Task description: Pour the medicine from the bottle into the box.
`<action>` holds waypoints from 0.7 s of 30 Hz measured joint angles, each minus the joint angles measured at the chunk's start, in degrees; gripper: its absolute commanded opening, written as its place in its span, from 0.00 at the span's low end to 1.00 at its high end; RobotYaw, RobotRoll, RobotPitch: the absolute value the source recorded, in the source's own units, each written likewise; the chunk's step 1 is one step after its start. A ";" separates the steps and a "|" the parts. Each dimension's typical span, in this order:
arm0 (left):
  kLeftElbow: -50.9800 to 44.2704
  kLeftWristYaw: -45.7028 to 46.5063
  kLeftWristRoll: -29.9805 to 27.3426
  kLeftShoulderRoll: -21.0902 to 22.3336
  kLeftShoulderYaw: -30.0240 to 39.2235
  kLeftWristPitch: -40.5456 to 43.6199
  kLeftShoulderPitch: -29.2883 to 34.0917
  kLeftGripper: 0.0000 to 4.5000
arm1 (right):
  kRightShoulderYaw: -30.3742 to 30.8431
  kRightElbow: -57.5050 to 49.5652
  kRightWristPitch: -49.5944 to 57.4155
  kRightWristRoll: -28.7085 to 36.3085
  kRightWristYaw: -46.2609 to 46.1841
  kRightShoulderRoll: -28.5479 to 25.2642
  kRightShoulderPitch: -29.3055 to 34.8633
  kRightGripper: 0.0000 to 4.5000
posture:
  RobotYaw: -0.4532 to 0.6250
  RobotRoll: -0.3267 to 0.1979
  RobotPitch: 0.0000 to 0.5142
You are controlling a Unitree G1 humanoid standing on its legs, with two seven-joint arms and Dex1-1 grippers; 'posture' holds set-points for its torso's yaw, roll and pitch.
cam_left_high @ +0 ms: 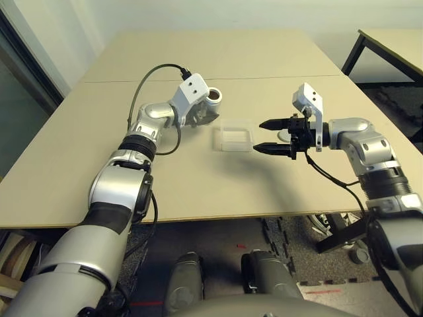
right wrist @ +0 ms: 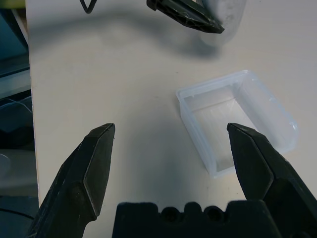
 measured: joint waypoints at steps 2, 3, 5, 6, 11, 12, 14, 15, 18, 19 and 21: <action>0.11 4.72 4.57 0.14 -4.10 -2.44 -0.22 0.62 | 0.00 0.04 -0.14 0.00 0.01 0.06 -0.01 1.00 | 0.39 0.62 0.07; 0.33 7.40 7.52 0.21 -6.81 -3.47 -0.73 0.62 | 0.00 0.05 -0.17 0.00 0.01 0.11 -0.01 1.00 | 0.38 0.62 0.07; 1.01 16.72 17.34 0.33 -15.84 -6.15 -3.97 0.62 | 0.01 0.10 -0.19 0.00 0.02 0.16 -0.01 1.00 | 0.38 0.62 0.07; 1.16 20.06 20.60 0.31 -18.71 -7.05 -5.64 0.62 | 0.01 0.09 -0.20 0.02 0.02 0.21 -0.01 1.00 | 0.37 0.62 0.07; 4.30 40.92 45.99 -3.26 -42.96 -7.31 -17.48 0.62 | 0.02 -0.18 -0.09 0.06 -0.05 0.32 0.03 1.00 | 0.34 0.62 0.06; 5.11 42.27 48.13 -4.26 -45.00 -7.17 -18.27 0.62 | 0.02 -0.37 -0.01 0.10 -0.18 0.37 0.04 1.00 | 0.34 0.62 0.06; 6.70 42.96 50.68 -6.10 -47.76 -6.85 -18.58 0.62 | -0.18 -1.38 0.63 0.42 -0.52 0.31 0.19 1.00 | 0.33 0.62 0.06; 7.56 42.91 51.15 -6.67 -48.22 -6.86 -18.49 0.62 | -0.20 -1.91 0.90 0.68 -0.60 0.32 0.21 1.00 | 0.33 0.62 0.05; 8.27 42.78 52.17 -7.13 -49.18 -6.84 -18.47 0.62 | -0.40 -2.77 1.85 1.38 -1.30 0.18 0.83 1.00 | 0.32 0.62 0.05; 8.46 42.72 52.30 -7.23 -49.26 -6.84 -18.47 0.62 | -0.40 -3.03 1.99 1.52 -1.43 0.07 1.07 1.00 | 0.32 0.62 0.05; 9.03 42.34 52.31 -7.27 -49.27 -6.84 -18.47 0.62 | -0.41 -3.76 2.15 1.89 -1.65 -0.07 1.44 1.00 | 0.33 0.62 0.05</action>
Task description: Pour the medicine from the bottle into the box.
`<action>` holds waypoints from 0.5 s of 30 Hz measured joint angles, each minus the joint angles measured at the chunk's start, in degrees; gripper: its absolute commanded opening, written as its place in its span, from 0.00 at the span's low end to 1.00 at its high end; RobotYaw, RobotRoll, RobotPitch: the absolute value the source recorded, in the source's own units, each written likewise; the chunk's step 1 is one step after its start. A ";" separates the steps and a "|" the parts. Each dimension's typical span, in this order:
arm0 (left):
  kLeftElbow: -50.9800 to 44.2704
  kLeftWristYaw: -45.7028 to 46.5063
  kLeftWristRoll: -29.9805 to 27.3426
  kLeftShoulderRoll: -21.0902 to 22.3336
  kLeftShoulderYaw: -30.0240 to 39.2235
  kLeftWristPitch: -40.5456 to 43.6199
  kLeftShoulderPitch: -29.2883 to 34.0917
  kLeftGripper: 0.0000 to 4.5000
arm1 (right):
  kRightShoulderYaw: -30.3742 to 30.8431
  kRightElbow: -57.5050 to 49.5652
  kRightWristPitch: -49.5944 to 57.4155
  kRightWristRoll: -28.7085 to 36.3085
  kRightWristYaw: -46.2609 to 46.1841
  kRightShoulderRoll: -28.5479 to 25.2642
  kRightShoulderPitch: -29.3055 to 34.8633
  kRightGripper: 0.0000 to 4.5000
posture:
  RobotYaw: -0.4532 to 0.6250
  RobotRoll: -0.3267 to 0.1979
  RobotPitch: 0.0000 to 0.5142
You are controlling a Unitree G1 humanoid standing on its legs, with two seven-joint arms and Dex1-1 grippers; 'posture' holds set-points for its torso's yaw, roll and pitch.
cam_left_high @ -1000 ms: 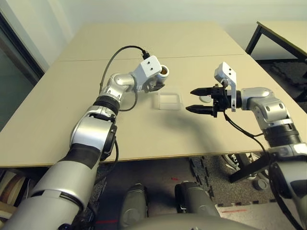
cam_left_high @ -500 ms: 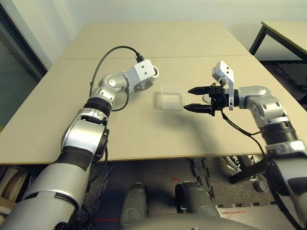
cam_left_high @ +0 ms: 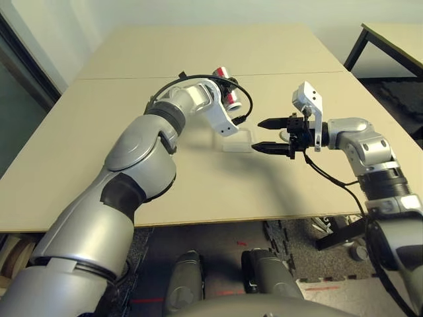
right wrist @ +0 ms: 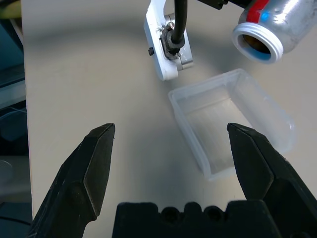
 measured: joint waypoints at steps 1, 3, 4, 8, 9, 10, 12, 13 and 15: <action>0.27 -0.66 -0.32 0.01 0.31 0.00 0.00 0.62 | 0.00 -0.21 0.08 0.18 -0.14 -0.03 0.11 1.00 | 0.33 0.62 0.05; 0.54 -2.68 -2.12 0.17 2.24 -0.04 0.12 0.62 | -0.01 -0.24 0.37 0.49 -0.48 -0.08 0.23 1.00 | 0.34 0.62 0.05; 0.56 -3.65 -3.24 0.28 3.53 -0.06 0.20 0.62 | -0.01 -0.24 0.40 0.55 -0.61 -0.09 0.26 1.00 | 0.34 0.62 0.05; 0.53 -3.37 -3.39 1.37 3.50 -0.05 0.21 0.62 | 0.00 -0.24 0.41 0.66 -0.66 -0.10 0.26 1.00 | 0.35 0.62 0.05; 0.54 -3.37 -3.61 1.76 3.82 -0.05 0.22 0.62 | 0.00 -0.23 0.40 0.66 -0.66 -0.10 0.25 1.00 | 0.35 0.62 0.05; 0.55 -3.95 -4.77 2.04 5.06 -0.07 0.29 0.62 | 0.00 -0.21 0.40 0.66 -0.65 -0.10 0.24 1.00 | 0.35 0.62 0.05; 0.54 -7.00 -9.36 2.10 10.23 -0.40 0.77 0.62 | 0.02 -0.16 0.40 0.66 -0.64 -0.08 0.12 1.00 | 0.36 0.62 0.05; 0.47 -9.95 -13.53 2.00 14.50 -0.53 1.51 0.62 | 0.05 -0.11 0.39 0.66 -0.62 -0.05 -0.05 1.00 | 0.36 0.62 0.05; 0.41 -17.02 -22.01 1.60 23.28 -0.30 3.41 0.62 | 0.05 -0.01 0.31 0.66 -0.57 -0.05 -0.41 1.00 | 0.36 0.62 0.06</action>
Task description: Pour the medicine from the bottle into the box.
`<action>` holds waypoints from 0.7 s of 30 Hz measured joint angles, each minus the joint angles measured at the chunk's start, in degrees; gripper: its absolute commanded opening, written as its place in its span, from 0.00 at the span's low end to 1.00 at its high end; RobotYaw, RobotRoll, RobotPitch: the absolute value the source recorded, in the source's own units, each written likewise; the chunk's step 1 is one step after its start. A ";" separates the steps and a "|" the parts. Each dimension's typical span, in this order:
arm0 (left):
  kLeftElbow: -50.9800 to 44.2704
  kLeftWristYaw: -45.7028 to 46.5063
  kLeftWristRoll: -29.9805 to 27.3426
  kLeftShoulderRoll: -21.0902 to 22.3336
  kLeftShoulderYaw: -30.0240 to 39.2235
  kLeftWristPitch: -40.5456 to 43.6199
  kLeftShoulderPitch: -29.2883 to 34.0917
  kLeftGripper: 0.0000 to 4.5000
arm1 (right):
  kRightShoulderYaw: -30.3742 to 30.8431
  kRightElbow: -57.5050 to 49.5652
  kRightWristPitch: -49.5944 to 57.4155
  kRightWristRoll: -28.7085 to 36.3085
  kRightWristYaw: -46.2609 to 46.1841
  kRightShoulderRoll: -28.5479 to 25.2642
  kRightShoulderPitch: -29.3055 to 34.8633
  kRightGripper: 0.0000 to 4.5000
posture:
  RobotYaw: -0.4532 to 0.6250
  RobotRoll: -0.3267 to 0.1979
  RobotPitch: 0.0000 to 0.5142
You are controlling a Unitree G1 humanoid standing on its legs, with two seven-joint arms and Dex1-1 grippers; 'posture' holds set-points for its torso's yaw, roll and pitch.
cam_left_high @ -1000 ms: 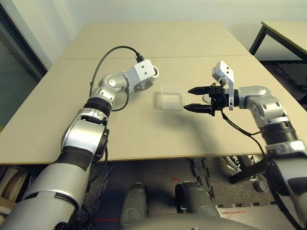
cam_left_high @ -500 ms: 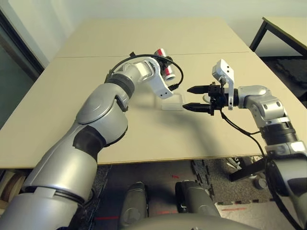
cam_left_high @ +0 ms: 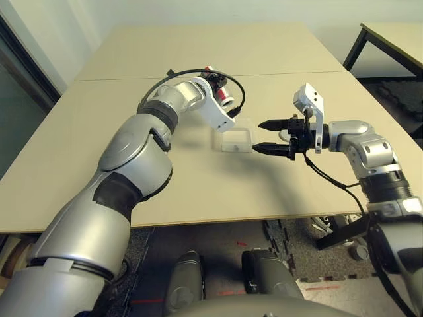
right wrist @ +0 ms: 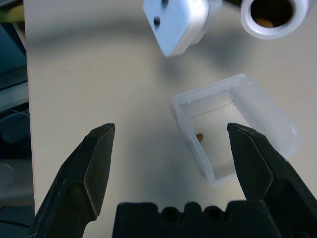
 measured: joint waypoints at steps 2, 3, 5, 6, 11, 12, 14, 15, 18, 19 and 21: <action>-0.07 -6.26 -7.32 -0.20 6.99 0.84 2.03 0.62 | 0.00 0.44 -0.31 -0.01 0.00 0.00 -0.31 1.00 | 0.37 0.62 0.06; -0.21 -8.96 -10.36 -0.17 10.17 1.48 3.05 0.62 | -0.02 1.05 -0.53 0.00 -0.03 0.03 -0.43 1.00 | 0.37 0.62 0.06; -0.54 -13.69 -15.98 -0.10 15.52 2.90 4.82 0.62 | -0.13 2.59 -0.66 0.00 -0.20 0.08 -0.62 1.00 | 0.37 0.62 0.06; -1.06 -15.83 -18.70 0.03 18.45 3.79 5.98 0.62 | -0.16 3.24 -0.88 0.00 -0.22 0.16 -0.71 1.00 | 0.37 0.62 0.06; -3.53 -20.17 -27.96 0.96 27.08 7.08 10.16 0.62 | -0.46 5.50 -2.07 0.00 -0.38 0.29 -1.38 1.00 | 0.38 0.62 0.07; -4.35 -20.49 -30.07 1.12 29.21 7.68 11.16 0.62 | -0.46 6.06 -2.33 -0.02 -0.38 0.30 -1.62 1.00 | 0.38 0.62 0.07; -4.88 -20.54 -33.36 1.83 32.53 9.04 12.48 0.62 | -0.46 6.61 -2.71 -0.04 -0.38 0.40 -2.05 1.00 | 0.38 0.62 0.07; -5.15 -20.47 -35.09 2.43 34.28 9.92 13.22 0.62 | -0.46 6.78 -2.83 -0.05 -0.39 0.46 -2.35 1.00 | 0.38 0.62 0.07; -6.59 -19.35 -38.36 3.55 37.55 11.46 15.28 0.62 | -0.46 6.93 -3.10 -0.06 -0.39 0.48 -2.70 1.00 | 0.38 0.62 0.07; -7.13 -18.89 -39.25 3.83 38.50 11.77 16.16 0.62 | -0.46 6.95 -3.20 -0.07 -0.41 0.56 -2.74 1.00 | 0.38 0.62 0.06; -8.93 -17.83 -41.23 4.38 40.29 12.32 18.60 0.62 | -0.46 7.10 -3.65 -0.09 -0.65 0.66 -2.78 1.00 | 0.38 0.62 0.06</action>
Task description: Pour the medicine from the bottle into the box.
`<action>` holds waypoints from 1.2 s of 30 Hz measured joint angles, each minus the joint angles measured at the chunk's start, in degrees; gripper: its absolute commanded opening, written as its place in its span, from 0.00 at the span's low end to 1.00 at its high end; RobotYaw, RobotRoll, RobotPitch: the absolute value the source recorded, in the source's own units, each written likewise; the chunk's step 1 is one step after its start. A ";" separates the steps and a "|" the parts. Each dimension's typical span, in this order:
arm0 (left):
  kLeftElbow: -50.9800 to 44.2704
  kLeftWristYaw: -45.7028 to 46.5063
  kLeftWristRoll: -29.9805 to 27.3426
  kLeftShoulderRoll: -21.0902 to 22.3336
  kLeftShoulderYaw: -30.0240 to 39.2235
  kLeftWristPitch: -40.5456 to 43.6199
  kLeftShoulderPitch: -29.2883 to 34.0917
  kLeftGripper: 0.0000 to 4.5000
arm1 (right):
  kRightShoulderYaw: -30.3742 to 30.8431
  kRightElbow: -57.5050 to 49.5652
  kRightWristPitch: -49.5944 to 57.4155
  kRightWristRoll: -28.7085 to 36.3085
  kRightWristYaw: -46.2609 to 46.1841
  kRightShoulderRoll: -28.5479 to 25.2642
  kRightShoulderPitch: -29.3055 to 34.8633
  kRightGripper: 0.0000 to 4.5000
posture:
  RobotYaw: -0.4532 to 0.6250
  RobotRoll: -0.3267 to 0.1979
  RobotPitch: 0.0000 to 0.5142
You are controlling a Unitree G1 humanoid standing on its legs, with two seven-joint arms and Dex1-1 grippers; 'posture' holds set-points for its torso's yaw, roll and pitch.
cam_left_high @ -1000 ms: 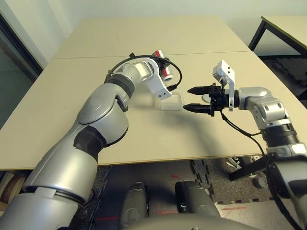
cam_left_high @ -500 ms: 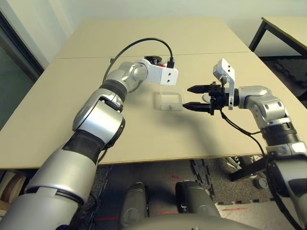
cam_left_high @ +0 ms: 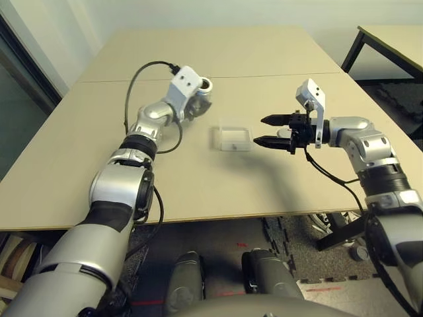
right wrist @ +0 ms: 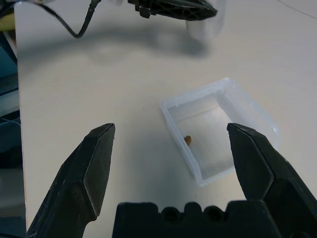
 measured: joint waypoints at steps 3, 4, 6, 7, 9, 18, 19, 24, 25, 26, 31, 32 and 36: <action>-1.82 0.70 -1.63 0.21 1.25 0.42 3.26 0.62 | -0.02 0.43 -0.22 -0.01 -0.35 0.00 -0.04 1.00 | 0.39 0.62 0.06; -2.54 0.73 -2.18 0.18 1.52 0.52 4.43 0.62 | -0.02 0.85 -0.36 -0.02 -0.49 0.05 -0.11 1.00 | 0.39 0.62 0.07; -3.57 0.54 -3.97 -0.13 2.93 0.87 6.48 0.62 | -0.03 1.35 -0.60 -0.06 -0.70 0.17 -0.32 1.00 | 0.39 0.62 0.07; -4.26 0.30 -5.01 -0.38 3.51 0.93 7.51 0.62 | -0.04 1.37 -0.66 -0.05 -0.79 0.31 -0.39 1.00 | 0.39 0.62 0.07; -4.57 0.00 -6.43 -0.88 3.96 1.14 8.80 0.62 | -0.04 1.35 -0.67 -0.02 -1.00 0.80 -0.50 1.00 | 0.39 0.62 0.07; -4.66 0.25 -7.35 -1.22 4.10 1.48 11.93 0.62 | -0.03 0.75 -0.59 -0.01 -1.33 1.10 -0.50 1.00 | 0.38 0.62 0.08; -4.67 0.21 -7.38 -1.30 4.10 1.48 11.92 0.62 | -0.03 0.72 -0.58 -0.01 -1.33 1.10 -0.50 1.00 | 0.38 0.62 0.08; -4.69 -0.49 -8.27 -1.42 4.18 1.48 12.49 0.86 | -0.03 0.26 -0.39 0.00 -1.36 1.07 -0.50 1.00 | 0.38 0.62 0.08; -4.75 -0.62 -8.46 -1.43 4.17 1.48 12.83 0.94 | -0.03 0.09 -0.36 0.01 -1.36 1.07 -0.50 1.00 | 0.38 0.62 0.08; -4.95 -0.87 -8.56 -1.43 4.18 1.47 13.20 0.99 | -0.03 -0.04 -0.30 0.01 -1.36 1.05 -0.49 1.00 | 0.38 0.62 0.08; -8.77 -2.76 -9.55 -1.44 4.24 1.48 16.25 0.99 | -0.03 -0.26 -0.10 0.05 -1.36 0.92 -0.41 1.00 | 0.39 0.62 0.08; -9.56 -2.98 -9.73 -1.43 4.24 1.53 16.83 0.99 | -0.03 -0.26 -0.07 0.06 -1.36 0.89 -0.40 1.00 | 0.39 0.62 0.08; -16.93 -4.29 -11.12 -1.36 4.25 3.25 22.04 0.99 | -0.05 -0.25 -0.08 0.09 -1.30 0.67 -0.35 1.00 | 0.41 0.62 0.09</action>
